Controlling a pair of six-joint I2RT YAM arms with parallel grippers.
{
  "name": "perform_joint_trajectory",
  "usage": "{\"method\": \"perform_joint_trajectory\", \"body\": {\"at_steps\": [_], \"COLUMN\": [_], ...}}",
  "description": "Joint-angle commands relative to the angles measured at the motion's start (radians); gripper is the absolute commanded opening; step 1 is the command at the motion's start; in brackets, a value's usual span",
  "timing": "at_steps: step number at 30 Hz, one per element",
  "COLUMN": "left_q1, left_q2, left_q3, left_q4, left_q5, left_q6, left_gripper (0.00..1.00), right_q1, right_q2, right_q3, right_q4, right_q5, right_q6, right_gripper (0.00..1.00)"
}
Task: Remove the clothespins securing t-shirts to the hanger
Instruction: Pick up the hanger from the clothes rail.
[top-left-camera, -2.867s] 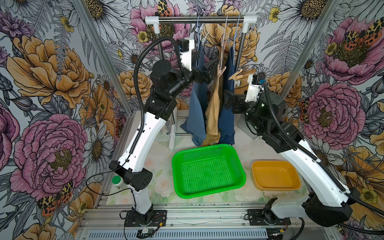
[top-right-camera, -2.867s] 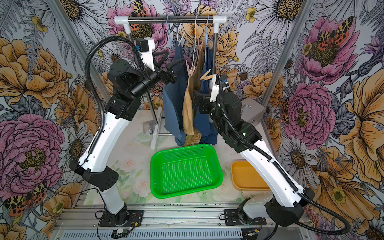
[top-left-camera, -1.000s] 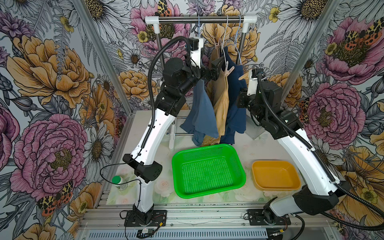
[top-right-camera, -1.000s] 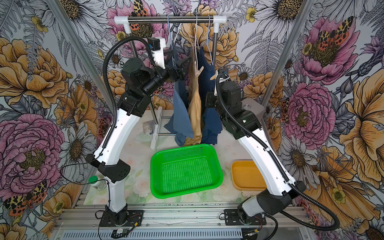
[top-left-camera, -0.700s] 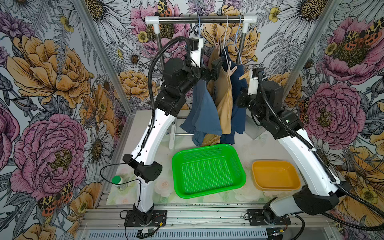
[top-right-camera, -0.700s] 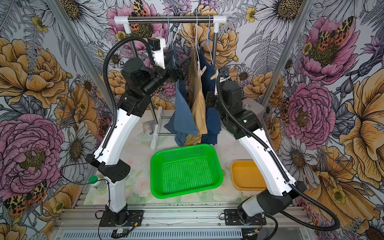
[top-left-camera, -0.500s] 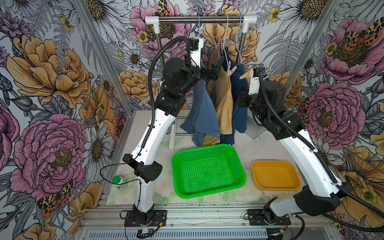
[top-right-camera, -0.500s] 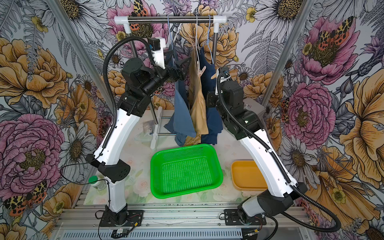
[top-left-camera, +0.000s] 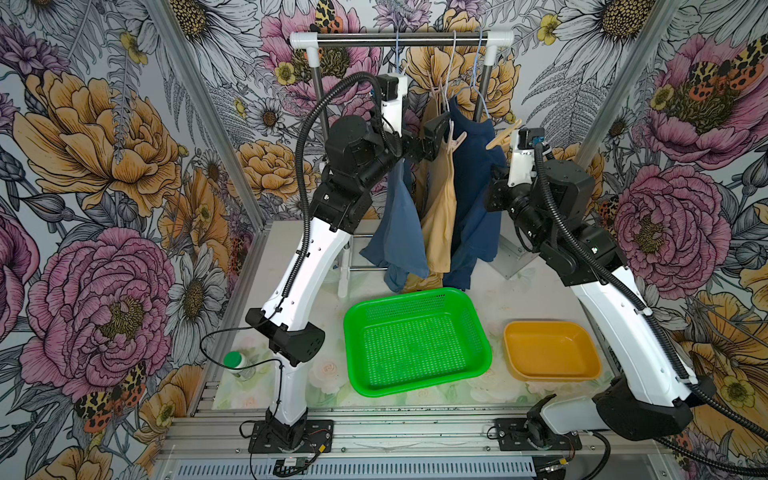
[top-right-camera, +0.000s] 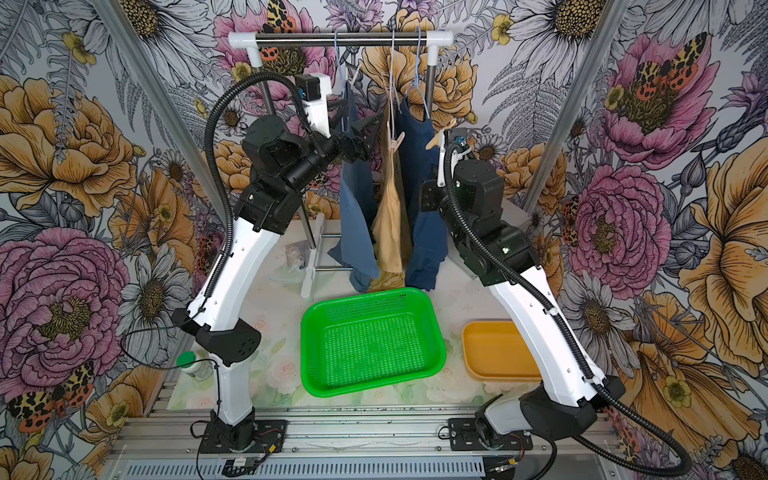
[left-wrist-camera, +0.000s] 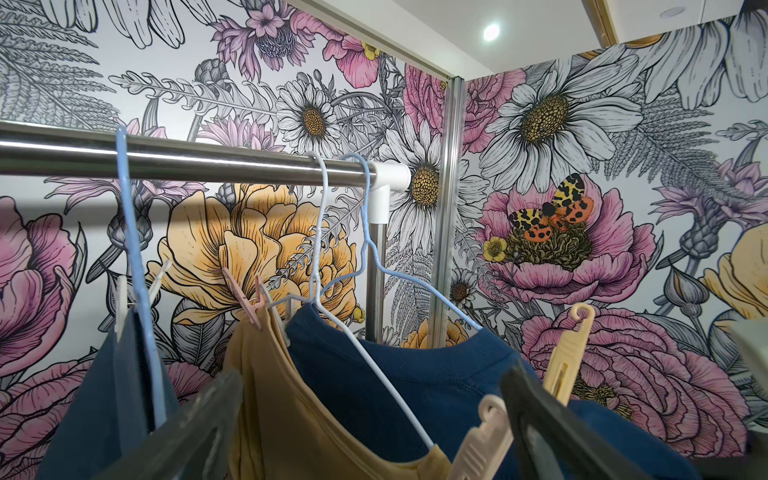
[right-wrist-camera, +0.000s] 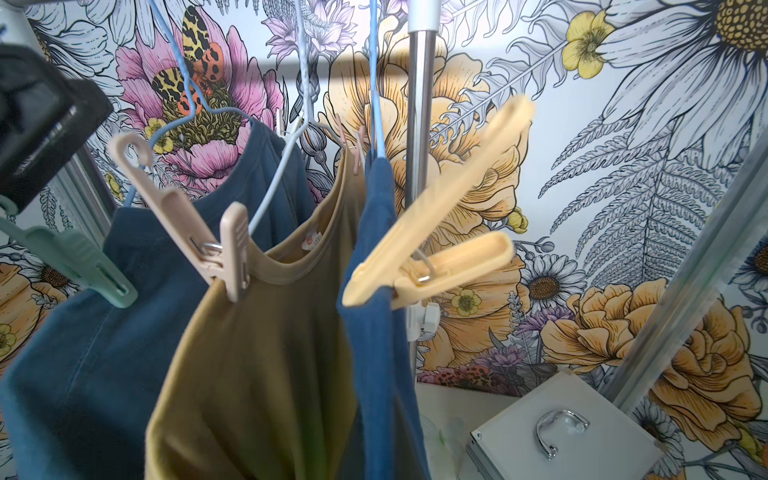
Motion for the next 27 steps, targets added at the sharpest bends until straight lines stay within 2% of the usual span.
{"method": "perform_joint_trajectory", "body": {"at_steps": [1, 27], "left_q1": [-0.006, -0.002], "left_q2": [-0.007, 0.002], "left_q3": [0.020, 0.046], "left_q4": [-0.016, -0.015], "left_q5": [-0.006, 0.012], "left_q6": [0.005, -0.020], "left_gripper": [0.98, 0.98], "right_q1": [0.004, 0.019], "right_q2": [-0.034, -0.095], "right_q3": [0.005, -0.031], "right_q4": [0.115, 0.225], "right_q5": [-0.018, -0.026], "right_q6": [-0.039, -0.110], "right_gripper": [0.00, 0.00]}}
